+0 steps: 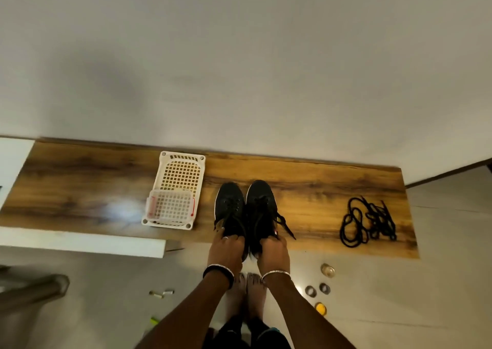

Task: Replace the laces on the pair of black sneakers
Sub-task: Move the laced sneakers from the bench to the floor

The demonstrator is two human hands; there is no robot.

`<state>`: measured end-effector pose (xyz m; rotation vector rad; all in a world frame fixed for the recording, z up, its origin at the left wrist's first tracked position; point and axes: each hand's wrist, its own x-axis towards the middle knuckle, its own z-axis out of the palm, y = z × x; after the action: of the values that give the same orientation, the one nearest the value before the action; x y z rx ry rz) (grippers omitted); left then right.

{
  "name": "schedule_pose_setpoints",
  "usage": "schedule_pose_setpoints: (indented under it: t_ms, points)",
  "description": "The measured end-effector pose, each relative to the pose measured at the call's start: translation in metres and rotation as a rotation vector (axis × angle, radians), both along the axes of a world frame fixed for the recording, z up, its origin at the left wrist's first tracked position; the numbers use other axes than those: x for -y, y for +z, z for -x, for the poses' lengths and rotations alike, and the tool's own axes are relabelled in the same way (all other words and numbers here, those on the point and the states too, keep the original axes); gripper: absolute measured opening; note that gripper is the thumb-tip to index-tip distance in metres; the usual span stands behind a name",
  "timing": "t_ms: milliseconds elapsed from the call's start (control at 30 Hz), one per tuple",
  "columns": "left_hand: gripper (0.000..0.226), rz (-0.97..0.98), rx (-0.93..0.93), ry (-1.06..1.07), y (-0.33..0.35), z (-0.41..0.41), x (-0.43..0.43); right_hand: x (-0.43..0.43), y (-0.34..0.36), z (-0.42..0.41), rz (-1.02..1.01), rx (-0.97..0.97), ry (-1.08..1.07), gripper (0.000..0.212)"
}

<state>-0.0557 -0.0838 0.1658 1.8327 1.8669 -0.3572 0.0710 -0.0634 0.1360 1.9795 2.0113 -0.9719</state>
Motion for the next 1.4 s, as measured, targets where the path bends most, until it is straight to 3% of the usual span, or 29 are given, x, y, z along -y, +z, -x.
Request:
schedule_pose_setpoints:
  t_ms: [400,800,1100,1400]
  points:
    - [0.021,0.065,0.184,0.023,0.059,-0.014,0.062,0.066,0.052,-0.034,0.064,0.063,0.052,0.023]
    - [0.022,0.210,0.164,0.069,0.054,-0.049,0.152,0.164,0.045,-0.079,0.164,0.023,0.154,0.027]
    - [0.025,0.187,0.053,0.042,-0.021,-0.051,0.172,0.160,-0.006,-0.075,0.224,0.044,0.065,0.024]
    - [0.030,0.127,0.072,0.064,-0.165,-0.035,0.127,0.119,-0.139,-0.046,0.119,0.051,-0.028,0.018]
